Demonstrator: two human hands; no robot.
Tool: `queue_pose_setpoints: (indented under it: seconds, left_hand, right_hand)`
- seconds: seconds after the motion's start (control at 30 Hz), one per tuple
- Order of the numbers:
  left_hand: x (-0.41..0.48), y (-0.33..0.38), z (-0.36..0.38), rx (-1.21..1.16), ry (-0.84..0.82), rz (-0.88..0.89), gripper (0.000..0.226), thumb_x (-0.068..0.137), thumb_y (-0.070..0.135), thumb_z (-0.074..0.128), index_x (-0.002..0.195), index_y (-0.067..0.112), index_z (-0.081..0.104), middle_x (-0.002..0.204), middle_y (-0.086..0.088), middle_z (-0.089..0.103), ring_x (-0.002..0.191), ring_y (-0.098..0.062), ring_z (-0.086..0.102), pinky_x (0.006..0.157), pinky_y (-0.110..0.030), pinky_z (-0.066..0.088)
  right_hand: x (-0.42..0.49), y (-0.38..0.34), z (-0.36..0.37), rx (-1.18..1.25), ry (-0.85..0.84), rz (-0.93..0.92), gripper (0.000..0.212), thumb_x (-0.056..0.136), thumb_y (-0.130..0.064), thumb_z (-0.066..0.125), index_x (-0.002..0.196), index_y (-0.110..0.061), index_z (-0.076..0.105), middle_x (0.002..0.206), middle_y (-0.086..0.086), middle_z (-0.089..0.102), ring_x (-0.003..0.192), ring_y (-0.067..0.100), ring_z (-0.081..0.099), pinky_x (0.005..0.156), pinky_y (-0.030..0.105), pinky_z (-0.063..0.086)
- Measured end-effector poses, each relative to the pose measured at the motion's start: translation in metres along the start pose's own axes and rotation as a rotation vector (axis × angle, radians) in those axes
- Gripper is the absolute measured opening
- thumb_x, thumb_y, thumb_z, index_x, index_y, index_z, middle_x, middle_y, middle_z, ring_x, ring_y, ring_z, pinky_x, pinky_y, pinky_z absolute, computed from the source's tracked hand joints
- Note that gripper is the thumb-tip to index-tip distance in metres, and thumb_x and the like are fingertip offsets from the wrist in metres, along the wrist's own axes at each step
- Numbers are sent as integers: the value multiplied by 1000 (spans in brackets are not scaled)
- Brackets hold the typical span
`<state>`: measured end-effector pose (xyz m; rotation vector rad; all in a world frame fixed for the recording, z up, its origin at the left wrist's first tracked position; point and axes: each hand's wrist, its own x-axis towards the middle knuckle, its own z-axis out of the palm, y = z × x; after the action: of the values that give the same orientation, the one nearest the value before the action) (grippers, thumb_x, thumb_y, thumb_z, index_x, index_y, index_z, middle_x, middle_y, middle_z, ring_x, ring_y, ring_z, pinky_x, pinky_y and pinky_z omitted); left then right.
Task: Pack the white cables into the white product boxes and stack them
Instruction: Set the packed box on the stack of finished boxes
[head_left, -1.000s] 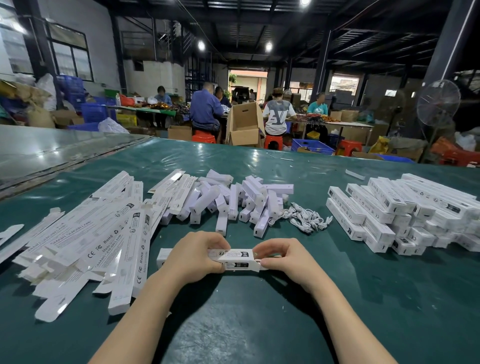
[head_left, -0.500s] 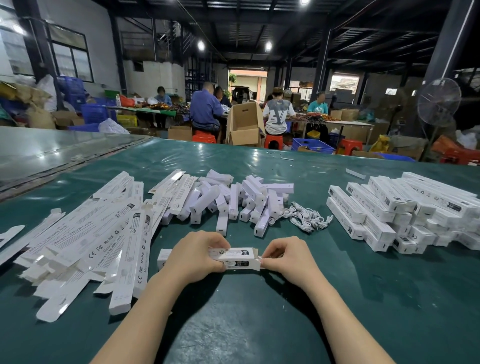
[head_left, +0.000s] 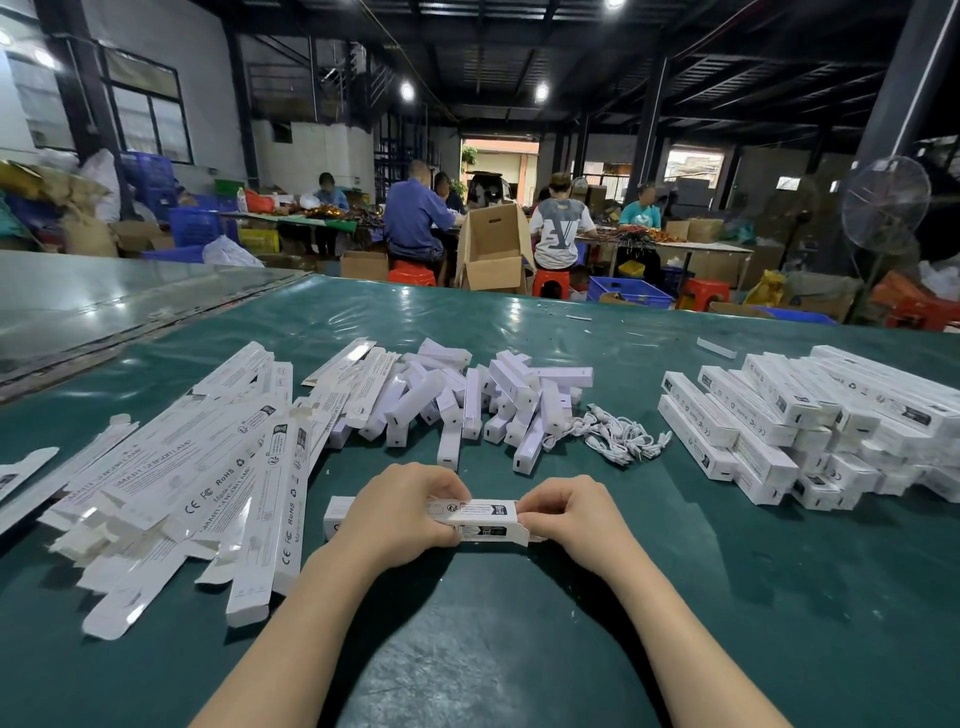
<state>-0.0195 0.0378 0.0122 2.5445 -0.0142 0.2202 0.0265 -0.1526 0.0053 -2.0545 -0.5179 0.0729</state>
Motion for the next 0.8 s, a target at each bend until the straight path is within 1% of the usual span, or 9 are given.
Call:
queue_pose_setpoints:
  seconds: [0.07,0.17,0.27,0.33,0.4,0.53,0.63,0.73,0.8]
  left_hand:
    - [0,0,0,-9,3,-4,31,65,21,75,93,34,68,99,15,68,98,-5,60,88,-29,47]
    - [0,-1,0,-17,4,-1,31,64,20,75,91,33,68,97,16,67,97,-5,60,87,-30,47]
    - [-1,-1,1,-3,11,13,31,66,21,75,93,33,68,97,15,67,97,-5,59,88,-29,46]
    - [-1,-1,1,13,19,19,31,67,22,75,96,33,68,98,13,67,97,-7,59,87,-29,45]
    - [-1,0,1,24,22,19,32,68,24,74,98,33,68,100,13,67,99,-7,57,87,-29,45]
    - [-2,0,0,15,19,4,32,67,24,74,97,34,67,100,14,66,99,-7,57,87,-29,45]
    - [-2,0,1,16,21,-6,32,66,23,74,96,34,67,101,13,66,100,-7,57,88,-31,45]
    - [-1,-1,0,3,17,-13,32,65,23,75,94,35,67,101,12,66,100,-8,57,88,-32,46]
    - [-2,-1,0,-4,14,-13,31,65,23,75,93,35,67,99,13,67,99,-8,58,87,-33,46]
  right_hand:
    - [-2,0,-3,122,-30,18,24,74,6,65,70,-18,69,70,3,68,60,5,59,63,16,48]
    - [-3,1,-5,295,-33,15,30,73,19,58,75,-11,60,76,4,65,67,10,64,61,17,49]
    - [-1,1,2,161,23,3,32,73,15,61,68,-15,51,79,3,62,67,13,63,58,16,45]
    - [0,0,7,87,81,-22,33,73,11,62,64,-18,50,73,-1,61,56,8,58,51,13,40]
    - [1,1,8,27,108,-49,32,72,7,65,61,-20,53,65,-3,60,48,4,52,49,12,37]
    - [0,0,5,-11,40,-67,34,74,6,61,59,-25,57,63,-3,63,46,-1,49,52,10,37]
    - [-1,-1,2,41,-27,-57,34,77,7,52,68,-25,58,69,-7,66,55,-3,53,61,12,42]
    - [0,2,0,103,-82,9,35,74,9,43,82,-24,49,80,-3,72,66,8,54,66,19,43]
    - [0,4,3,122,-98,24,41,71,10,43,91,-25,47,85,-1,73,70,10,55,68,22,44]
